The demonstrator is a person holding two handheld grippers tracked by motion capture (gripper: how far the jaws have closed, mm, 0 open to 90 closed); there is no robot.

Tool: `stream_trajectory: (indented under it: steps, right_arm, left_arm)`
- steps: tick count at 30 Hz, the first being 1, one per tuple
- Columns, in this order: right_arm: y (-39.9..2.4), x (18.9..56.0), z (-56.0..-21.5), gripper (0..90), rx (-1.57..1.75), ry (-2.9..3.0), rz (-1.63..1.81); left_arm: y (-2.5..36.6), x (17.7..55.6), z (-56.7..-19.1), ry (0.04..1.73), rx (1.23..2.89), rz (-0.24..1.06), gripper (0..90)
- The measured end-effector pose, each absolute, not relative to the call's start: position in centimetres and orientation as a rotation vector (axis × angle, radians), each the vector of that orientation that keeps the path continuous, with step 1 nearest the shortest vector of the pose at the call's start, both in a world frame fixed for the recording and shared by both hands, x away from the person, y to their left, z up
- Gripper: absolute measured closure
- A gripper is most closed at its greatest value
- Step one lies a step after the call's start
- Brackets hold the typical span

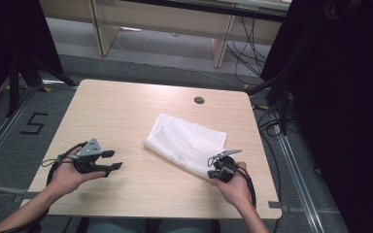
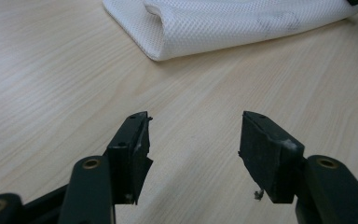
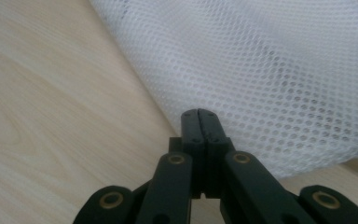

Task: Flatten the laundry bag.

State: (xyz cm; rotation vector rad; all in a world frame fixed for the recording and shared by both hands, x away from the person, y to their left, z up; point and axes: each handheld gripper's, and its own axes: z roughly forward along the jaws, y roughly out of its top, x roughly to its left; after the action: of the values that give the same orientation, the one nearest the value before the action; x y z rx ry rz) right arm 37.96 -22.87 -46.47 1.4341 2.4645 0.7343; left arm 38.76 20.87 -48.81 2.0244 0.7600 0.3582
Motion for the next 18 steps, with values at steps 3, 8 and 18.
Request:
stream_trajectory:
  steps: [3, 8, 18]
  right_arm:
    - [-22.5, 38.2, -46.9, 90.0, 1.444, 2.486, 0.693]
    - [-22.4, 38.9, -47.5, 90.0, 1.459, 2.495, 0.652]
    - [-23.0, 40.6, -48.1, 88.3, 1.472, 2.451, 0.638]
  left_arm:
    - [21.0, 38.6, -48.8, 0.778, 2.021, 0.345, 42.5]
    - [21.0, 38.7, -48.7, 0.761, 2.027, 0.358, 42.5]
    - [20.9, 38.7, -48.8, 0.751, 2.028, 0.364, 42.5]
